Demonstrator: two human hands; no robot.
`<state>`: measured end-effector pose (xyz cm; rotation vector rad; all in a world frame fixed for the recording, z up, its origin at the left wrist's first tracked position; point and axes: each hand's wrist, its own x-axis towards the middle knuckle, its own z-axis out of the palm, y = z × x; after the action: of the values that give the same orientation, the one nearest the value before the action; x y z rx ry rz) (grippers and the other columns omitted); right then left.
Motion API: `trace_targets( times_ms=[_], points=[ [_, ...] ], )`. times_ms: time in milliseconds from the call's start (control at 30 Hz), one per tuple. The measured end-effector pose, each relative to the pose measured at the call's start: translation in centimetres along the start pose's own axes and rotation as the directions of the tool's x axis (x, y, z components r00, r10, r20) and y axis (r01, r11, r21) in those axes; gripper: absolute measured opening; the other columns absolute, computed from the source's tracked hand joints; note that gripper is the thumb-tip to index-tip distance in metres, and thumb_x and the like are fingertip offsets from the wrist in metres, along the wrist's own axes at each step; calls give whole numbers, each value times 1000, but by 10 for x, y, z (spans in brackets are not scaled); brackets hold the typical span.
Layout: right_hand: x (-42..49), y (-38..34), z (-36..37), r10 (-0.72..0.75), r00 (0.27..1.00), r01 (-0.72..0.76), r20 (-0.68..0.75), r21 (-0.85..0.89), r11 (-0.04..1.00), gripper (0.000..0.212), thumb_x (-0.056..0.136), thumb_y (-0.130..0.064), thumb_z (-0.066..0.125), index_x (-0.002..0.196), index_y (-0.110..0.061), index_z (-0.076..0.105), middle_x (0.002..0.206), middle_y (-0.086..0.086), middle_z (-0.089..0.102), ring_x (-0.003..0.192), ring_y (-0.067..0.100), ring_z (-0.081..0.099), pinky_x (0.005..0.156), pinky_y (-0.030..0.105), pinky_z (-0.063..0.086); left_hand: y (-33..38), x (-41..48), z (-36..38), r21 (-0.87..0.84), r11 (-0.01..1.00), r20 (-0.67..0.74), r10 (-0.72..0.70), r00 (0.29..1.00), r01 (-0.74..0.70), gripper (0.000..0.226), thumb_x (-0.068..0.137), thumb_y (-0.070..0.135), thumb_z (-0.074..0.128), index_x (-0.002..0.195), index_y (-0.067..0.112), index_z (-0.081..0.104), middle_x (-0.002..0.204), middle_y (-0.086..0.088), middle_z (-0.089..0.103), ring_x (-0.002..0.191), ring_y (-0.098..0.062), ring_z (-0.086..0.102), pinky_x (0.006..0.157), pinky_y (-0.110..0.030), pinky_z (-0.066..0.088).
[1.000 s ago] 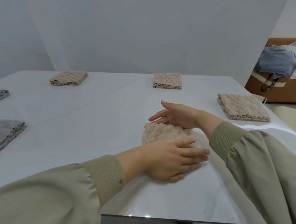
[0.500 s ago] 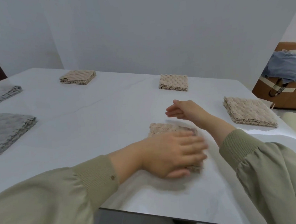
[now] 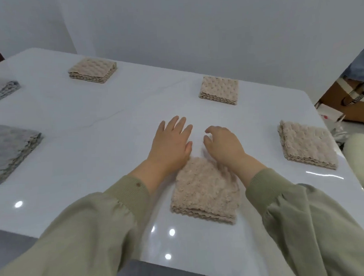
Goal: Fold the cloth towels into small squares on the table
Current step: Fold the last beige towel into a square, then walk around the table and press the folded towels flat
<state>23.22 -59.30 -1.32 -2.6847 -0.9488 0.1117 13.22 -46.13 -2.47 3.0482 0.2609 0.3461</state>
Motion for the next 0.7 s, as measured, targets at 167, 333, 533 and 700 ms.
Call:
trace_targets(
  times_ms=[167,333,533,700],
  points=[
    [-34,-48,-30,-103,994,106,27,-195,975,52,98,-31,35,146,-11,28,157,11,15,144,25,14,116,45,9,-4,-37,-45,33,962,73,-273,959,271,60,100,40,25,151,24,-2,159,-7,-10,145,-27,-13,114,-52,-5],
    [-52,-107,-38,-186,976,204,116,-163,965,58,99,-35,31,150,-14,14,160,8,0,147,23,-3,117,45,-5,-39,-86,-82,16,908,47,-420,906,420,65,97,39,35,151,23,3,159,-9,-2,146,-30,-7,113,-55,0],
    [-45,-167,-18,-237,948,268,212,-130,955,58,99,-36,30,150,-13,15,160,9,0,147,24,-2,116,47,-2,-82,-121,-101,64,863,63,-504,861,500,65,94,37,44,151,20,15,158,-12,9,146,-32,4,113,-56,7],
    [-40,-201,0,-287,937,317,201,-134,939,58,98,-35,35,149,-10,22,159,11,8,147,28,5,116,50,4,-105,-149,-101,71,814,85,-581,809,577,67,96,40,38,150,23,3,159,-10,2,146,-31,-2,113,-55,3]
  ],
)
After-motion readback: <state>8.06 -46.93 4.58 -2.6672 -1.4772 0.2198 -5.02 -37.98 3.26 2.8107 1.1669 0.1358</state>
